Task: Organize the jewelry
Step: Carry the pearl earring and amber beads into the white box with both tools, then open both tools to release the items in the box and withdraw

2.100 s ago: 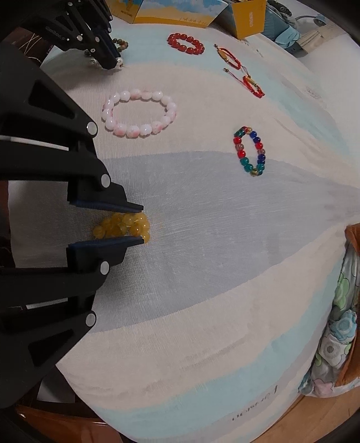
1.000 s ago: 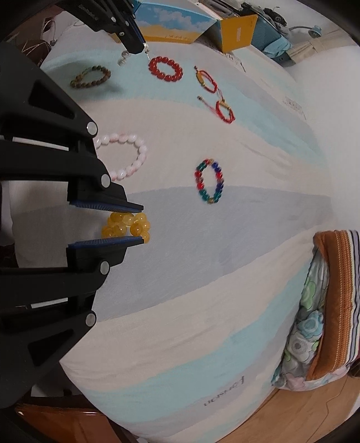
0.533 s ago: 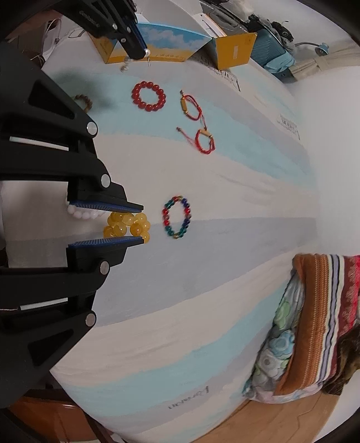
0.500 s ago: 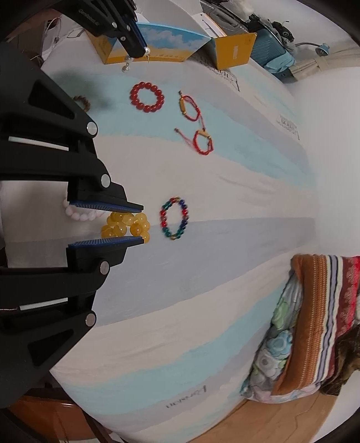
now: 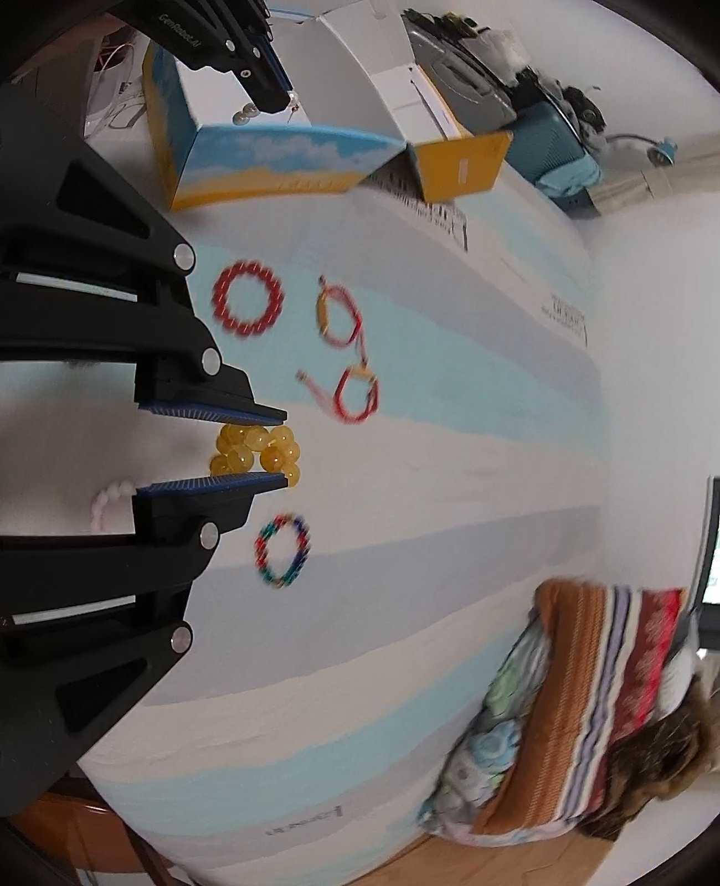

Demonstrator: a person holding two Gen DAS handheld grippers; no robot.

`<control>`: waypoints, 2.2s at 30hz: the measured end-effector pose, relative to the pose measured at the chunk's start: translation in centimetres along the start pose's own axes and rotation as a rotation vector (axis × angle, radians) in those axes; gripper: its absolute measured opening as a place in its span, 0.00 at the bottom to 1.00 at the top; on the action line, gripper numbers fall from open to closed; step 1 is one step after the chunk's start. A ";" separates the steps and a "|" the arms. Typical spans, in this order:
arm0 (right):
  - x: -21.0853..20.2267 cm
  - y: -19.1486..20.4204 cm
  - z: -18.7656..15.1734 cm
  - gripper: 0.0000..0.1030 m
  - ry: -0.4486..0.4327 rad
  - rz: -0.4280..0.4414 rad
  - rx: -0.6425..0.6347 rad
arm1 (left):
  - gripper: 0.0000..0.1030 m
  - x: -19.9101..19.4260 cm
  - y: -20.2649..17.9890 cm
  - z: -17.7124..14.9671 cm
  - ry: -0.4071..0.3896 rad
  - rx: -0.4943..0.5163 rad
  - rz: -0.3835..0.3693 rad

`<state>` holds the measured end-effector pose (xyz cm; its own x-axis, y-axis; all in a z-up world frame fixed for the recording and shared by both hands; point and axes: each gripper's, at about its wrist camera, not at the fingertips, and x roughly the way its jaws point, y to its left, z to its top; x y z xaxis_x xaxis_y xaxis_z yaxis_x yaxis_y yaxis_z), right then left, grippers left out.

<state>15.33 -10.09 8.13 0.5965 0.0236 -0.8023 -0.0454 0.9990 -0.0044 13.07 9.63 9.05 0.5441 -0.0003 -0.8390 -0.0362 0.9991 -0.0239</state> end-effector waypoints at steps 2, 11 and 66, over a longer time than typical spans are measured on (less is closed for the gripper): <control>-0.3 1.9 0.5 0.16 -0.010 0.011 -0.021 | 0.11 -0.5 1.7 0.1 -0.002 -0.020 0.014; -0.9 11.0 1.3 0.16 -0.039 0.090 -0.125 | 0.11 -2.4 10.3 -0.9 -0.011 -0.112 0.111; 4.6 32.8 -3.5 0.52 0.126 0.310 -0.355 | 0.78 1.2 28.0 -8.6 0.144 -0.364 0.302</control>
<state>13.81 22.66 2.24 0.4105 0.2911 -0.8641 -0.4895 0.8699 0.0605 5.56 37.23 2.70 0.3438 0.2550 -0.9037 -0.4791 0.8754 0.0648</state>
